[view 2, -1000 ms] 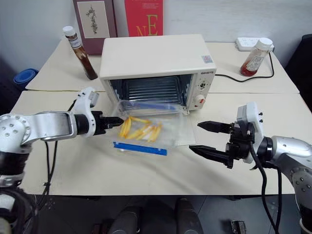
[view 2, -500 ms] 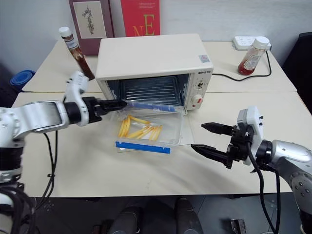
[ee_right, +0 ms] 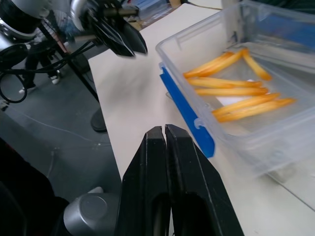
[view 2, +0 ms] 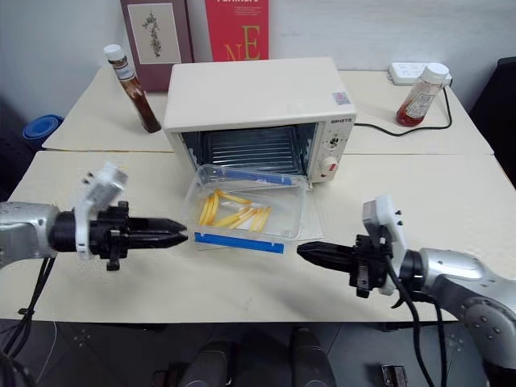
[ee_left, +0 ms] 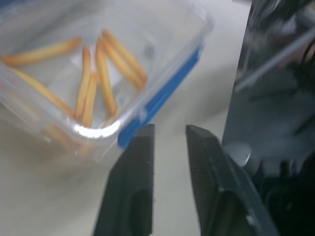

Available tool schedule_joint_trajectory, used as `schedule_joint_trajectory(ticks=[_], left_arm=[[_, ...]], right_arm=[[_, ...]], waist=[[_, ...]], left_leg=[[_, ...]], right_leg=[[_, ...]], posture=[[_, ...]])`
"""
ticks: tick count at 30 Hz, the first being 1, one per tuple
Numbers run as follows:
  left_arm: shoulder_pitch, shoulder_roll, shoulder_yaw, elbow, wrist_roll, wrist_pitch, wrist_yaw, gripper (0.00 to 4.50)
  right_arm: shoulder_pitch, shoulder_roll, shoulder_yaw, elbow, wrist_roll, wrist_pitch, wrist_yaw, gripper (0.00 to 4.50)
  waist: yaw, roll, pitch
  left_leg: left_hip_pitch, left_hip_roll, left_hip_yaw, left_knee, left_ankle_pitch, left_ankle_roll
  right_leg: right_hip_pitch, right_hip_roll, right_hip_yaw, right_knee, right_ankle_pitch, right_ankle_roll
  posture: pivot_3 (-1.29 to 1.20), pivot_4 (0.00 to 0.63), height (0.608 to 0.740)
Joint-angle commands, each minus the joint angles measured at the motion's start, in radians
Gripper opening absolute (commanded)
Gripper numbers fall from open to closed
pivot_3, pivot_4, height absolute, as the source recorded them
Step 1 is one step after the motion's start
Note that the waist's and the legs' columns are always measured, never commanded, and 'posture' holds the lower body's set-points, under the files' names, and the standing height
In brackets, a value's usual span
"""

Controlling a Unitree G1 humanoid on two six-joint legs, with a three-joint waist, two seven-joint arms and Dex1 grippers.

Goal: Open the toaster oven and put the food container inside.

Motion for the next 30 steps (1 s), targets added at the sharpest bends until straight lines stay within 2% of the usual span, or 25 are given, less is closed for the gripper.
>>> schedule_joint_trajectory(ticks=[1,5,7,10,15,23,30], left_arm=[[-0.071,-0.049,-0.117,0.005,0.203,-0.099,-0.050,0.02],[-0.152,-0.157,-0.184,0.051,0.312,-0.117,-0.029,0.02],[-0.181,-0.212,-0.192,0.058,0.339,-0.102,-0.003,0.02],[-0.217,-0.312,-0.183,0.071,0.369,-0.061,0.078,0.02],[-0.231,-0.416,-0.159,0.089,0.405,-0.020,0.172,0.02],[-0.357,-0.636,-0.099,0.309,0.566,-0.045,0.448,0.02],[-0.393,-0.723,-0.067,0.359,0.586,-0.064,0.460,0.02]], right_arm=[[-0.058,0.040,0.117,0.008,-0.096,-0.022,-0.041,0.00],[-0.149,0.094,0.228,0.110,-0.220,-0.012,-0.095,0.00],[-0.188,0.119,0.257,0.161,-0.287,-0.028,-0.127,0.00],[-0.276,0.193,0.253,0.256,-0.367,-0.081,-0.184,0.00],[-0.372,0.251,0.246,0.337,-0.439,-0.104,-0.219,0.00],[-0.500,0.377,0.246,0.510,-0.536,-0.175,-0.256,0.00],[-0.604,0.452,0.227,0.666,-0.603,-0.254,-0.271,0.00]], waist=[[0.000,0.000,0.000],[0.000,0.000,0.000],[0.000,0.000,0.000],[-0.003,0.000,0.000],[-0.010,0.000,0.000],[-0.012,0.000,0.000],[-0.019,0.000,0.000]], left_leg=[[0.000,0.000,0.000,0.000,0.000,0.001],[0.000,0.000,-0.001,0.000,-0.002,0.004],[-0.002,0.000,-0.001,0.001,-0.002,0.004],[-0.002,0.000,-0.001,0.001,-0.003,0.005],[-0.002,0.001,-0.001,0.001,-0.003,0.005],[-0.002,0.000,-0.002,0.003,-0.001,0.005],[-0.002,0.000,-0.002,0.002,0.000,0.003]], right_leg=[[0.000,0.000,0.000,0.000,0.000,0.000],[0.000,0.000,0.000,0.001,0.007,0.013],[-0.001,0.000,0.000,0.001,0.007,0.013],[-0.002,0.000,0.000,0.002,0.007,0.013],[-0.004,0.000,0.000,0.005,0.007,0.013],[-0.004,0.000,0.000,0.009,0.008,0.014],[-0.005,-0.001,-0.001,0.010,0.008,0.013]], posture=[[0.00,0.150,0.740],[0.00,0.150,0.740],[0.00,0.150,0.740],[0.00,0.150,0.740],[0.00,0.150,0.740],[0.00,0.150,0.740],[0.00,0.150,0.740]])
